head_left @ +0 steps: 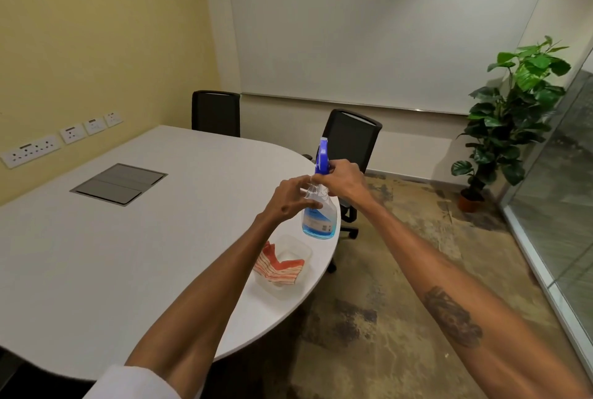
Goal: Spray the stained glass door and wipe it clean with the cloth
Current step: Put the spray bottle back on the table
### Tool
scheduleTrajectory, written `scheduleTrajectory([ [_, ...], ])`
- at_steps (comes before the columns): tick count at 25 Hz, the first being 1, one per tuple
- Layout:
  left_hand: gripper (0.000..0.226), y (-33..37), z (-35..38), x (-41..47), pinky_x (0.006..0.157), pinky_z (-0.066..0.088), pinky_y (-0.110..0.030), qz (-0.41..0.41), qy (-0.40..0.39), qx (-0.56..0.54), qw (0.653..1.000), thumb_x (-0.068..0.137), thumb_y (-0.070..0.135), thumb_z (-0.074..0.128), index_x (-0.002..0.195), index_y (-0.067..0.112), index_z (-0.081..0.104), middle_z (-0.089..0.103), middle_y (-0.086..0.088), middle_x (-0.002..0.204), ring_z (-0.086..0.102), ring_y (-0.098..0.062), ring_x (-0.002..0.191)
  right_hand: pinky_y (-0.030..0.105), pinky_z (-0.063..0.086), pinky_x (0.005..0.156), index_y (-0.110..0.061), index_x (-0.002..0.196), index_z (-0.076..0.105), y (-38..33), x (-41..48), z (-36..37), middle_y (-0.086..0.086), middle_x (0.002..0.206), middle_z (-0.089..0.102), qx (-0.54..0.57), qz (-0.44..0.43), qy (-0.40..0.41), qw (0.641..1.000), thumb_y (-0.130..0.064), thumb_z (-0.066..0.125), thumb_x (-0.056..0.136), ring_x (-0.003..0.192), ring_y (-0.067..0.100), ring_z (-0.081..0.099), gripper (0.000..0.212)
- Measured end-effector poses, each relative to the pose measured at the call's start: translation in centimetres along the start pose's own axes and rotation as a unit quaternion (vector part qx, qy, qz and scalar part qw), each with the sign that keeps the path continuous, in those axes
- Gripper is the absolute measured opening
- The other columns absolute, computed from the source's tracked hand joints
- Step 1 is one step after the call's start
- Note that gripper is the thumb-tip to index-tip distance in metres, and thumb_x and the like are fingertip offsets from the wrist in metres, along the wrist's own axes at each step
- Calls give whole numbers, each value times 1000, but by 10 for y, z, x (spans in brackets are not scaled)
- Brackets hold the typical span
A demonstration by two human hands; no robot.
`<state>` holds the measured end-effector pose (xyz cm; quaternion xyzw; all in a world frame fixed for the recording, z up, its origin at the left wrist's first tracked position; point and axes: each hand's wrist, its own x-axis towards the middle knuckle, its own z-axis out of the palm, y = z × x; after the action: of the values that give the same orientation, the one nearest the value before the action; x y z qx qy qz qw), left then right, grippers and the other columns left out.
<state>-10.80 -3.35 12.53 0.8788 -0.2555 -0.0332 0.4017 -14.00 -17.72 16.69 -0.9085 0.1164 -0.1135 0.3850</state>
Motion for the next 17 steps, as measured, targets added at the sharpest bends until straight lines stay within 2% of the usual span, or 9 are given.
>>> scheduleTrajectory([
  [3, 51, -14, 3, 11, 102, 56, -42, -10, -4, -6, 1000, 90, 30, 76, 136, 14, 62, 67, -7, 136, 69, -29, 119, 35, 58, 87, -8, 125, 65, 5, 14, 11, 11, 111, 70, -3, -2, -7, 1000, -30, 75, 88, 91, 22, 68, 44],
  [7, 50, -37, -3, 25, 104, 55, -43, -21, -6, -16, 1000, 90, 29, 76, 136, 14, 62, 67, -7, 137, 68, -30, 120, 39, 58, 93, -10, 122, 65, 3, 33, 32, 11, 111, 70, -15, -3, -21, 1000, -32, 73, 89, 97, 24, 69, 40],
  [11, 50, -62, -17, 43, 105, 55, -45, -33, -7, -14, 999, 90, 28, 76, 136, 13, 62, 67, -8, 137, 68, -31, 120, 38, 58, 94, -10, 125, 64, -7, 58, 55, 11, 113, 69, -21, 4, -28, 999, -33, 73, 89, 100, 25, 69, 43],
  [17, 50, -100, -36, 77, 104, 55, -45, -45, -45, -6, 998, 90, 23, 77, 136, 13, 62, 65, -7, 139, 67, -30, 122, 37, 59, 92, -8, 122, 66, -9, 97, 90, 11, 112, 68, -8, 36, -29, 999, -32, 74, 89, 100, 25, 68, 41],
])
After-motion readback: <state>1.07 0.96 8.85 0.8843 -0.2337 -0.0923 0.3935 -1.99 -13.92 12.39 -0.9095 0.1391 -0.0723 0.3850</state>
